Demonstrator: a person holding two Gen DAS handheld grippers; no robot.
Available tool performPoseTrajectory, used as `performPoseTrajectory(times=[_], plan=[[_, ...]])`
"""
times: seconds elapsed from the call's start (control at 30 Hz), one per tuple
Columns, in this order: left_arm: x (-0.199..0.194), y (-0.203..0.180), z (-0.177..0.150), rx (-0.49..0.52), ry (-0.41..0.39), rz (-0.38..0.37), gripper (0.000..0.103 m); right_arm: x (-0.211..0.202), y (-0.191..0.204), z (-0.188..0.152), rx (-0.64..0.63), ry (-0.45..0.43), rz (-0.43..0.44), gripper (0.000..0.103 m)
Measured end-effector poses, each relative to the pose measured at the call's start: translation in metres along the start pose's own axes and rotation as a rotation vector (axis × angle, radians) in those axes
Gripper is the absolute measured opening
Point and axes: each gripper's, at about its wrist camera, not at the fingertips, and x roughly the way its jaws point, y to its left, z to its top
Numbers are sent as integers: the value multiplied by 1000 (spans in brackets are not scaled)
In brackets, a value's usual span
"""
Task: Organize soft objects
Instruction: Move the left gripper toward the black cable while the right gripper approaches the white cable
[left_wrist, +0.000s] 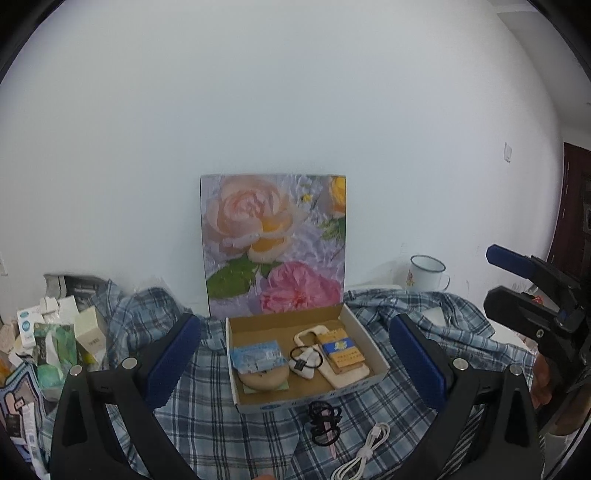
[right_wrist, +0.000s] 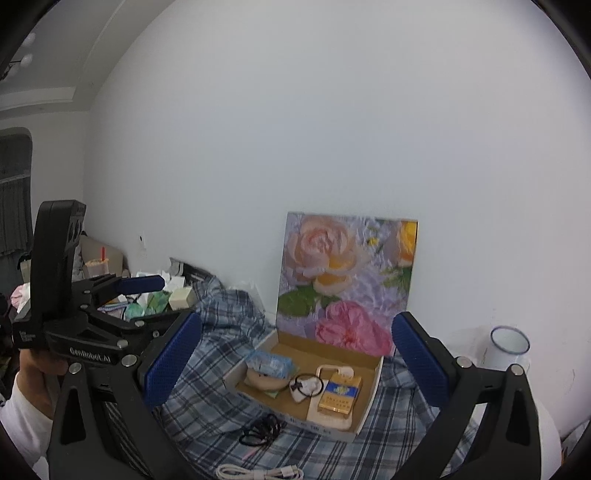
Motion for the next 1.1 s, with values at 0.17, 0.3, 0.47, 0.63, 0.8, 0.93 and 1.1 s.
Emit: performPoseTrajectory(times=[0.17,0.3,0.47,0.63,0.8,0.93,1.1], plan=[[13,4,-19,-6,35,-3,103,11,-1,-23,5,38,8,103],[25,3,-36,-3,70,2,103,23,-2,-37,18,62,41,103],[41,2,-54,6,108,3,103,39,0,-58,16,99,57,103],[54,3,-67,2,140,-16,103,52,-7,-74,55,127,70,103],[67,4,-79,-4,176,-22,103,60,-11,-84,72,154,66,103],[75,3,-89,0,206,-27,103,67,-12,-92,77,184,67,103],[83,1,-98,9,235,-24,103,73,-13,-103,70,234,66,103]])
